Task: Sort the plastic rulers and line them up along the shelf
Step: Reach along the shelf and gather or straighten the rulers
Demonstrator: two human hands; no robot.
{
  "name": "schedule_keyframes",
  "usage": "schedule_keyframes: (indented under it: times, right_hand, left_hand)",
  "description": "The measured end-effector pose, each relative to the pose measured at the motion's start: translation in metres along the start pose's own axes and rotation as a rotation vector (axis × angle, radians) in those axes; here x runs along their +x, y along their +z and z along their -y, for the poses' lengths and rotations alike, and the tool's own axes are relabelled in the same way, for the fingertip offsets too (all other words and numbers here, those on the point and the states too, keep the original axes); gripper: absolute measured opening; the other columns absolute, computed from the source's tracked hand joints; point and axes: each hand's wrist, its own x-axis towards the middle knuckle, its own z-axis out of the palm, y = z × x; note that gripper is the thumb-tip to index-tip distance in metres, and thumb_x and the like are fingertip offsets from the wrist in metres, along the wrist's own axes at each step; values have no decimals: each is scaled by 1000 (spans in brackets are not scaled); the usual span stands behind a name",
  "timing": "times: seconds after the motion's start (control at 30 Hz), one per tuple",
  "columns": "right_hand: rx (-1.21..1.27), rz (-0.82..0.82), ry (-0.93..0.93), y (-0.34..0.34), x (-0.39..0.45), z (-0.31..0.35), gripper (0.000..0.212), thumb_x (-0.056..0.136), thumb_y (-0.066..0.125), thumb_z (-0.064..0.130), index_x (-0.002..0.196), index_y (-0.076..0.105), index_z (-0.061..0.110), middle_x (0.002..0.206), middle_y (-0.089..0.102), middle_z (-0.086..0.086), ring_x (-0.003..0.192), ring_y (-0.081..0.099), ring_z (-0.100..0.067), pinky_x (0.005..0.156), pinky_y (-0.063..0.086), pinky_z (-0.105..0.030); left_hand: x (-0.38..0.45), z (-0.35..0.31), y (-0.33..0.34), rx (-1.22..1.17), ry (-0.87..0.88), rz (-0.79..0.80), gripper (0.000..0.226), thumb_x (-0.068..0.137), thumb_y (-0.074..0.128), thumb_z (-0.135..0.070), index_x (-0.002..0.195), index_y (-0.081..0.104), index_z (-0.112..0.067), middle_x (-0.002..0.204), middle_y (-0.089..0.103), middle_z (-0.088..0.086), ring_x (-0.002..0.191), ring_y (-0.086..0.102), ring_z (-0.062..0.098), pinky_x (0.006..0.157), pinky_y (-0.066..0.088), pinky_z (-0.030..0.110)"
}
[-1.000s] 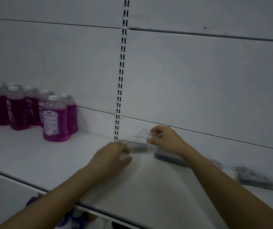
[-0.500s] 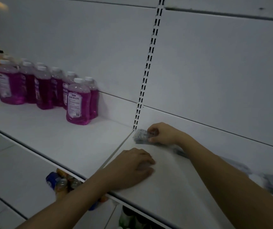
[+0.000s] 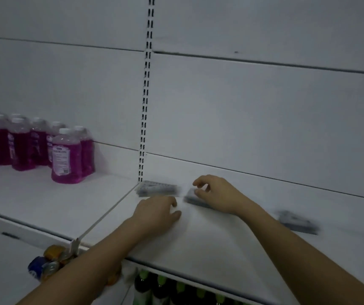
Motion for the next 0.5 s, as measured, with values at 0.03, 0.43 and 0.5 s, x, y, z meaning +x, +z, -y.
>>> schedule_keyframes:
  times: [0.03, 0.43, 0.5]
  right_hand:
    - [-26, -3, 26, -10, -17, -10, 32, 96, 51, 41, 125, 57, 28, 122, 58, 9, 101, 56, -11, 92, 47, -32]
    - [-160, -92, 440, -141, -320, -151, 41, 95, 44, 51, 127, 56, 28, 129, 57, 7, 111, 55, -15, 98, 45, -40]
    - [-173, -105, 519, -164, -377, -172, 42, 95, 44, 51, 127, 56, 28, 130, 57, 7, 113, 55, -14, 98, 45, -39]
  left_hand:
    - [-1, -17, -1, -11, 14, -10, 46, 92, 45, -55, 130, 51, -31, 131, 57, -4, 114, 55, 16, 92, 44, 32]
    - [-83, -329, 42, -218, 277, 22, 50, 89, 44, -62, 129, 53, -33, 134, 56, -5, 119, 54, 16, 100, 43, 37]
    - [-102, -384, 49, -222, 332, 56, 50, 90, 44, -62, 129, 52, -33, 135, 56, -5, 120, 53, 17, 101, 41, 39]
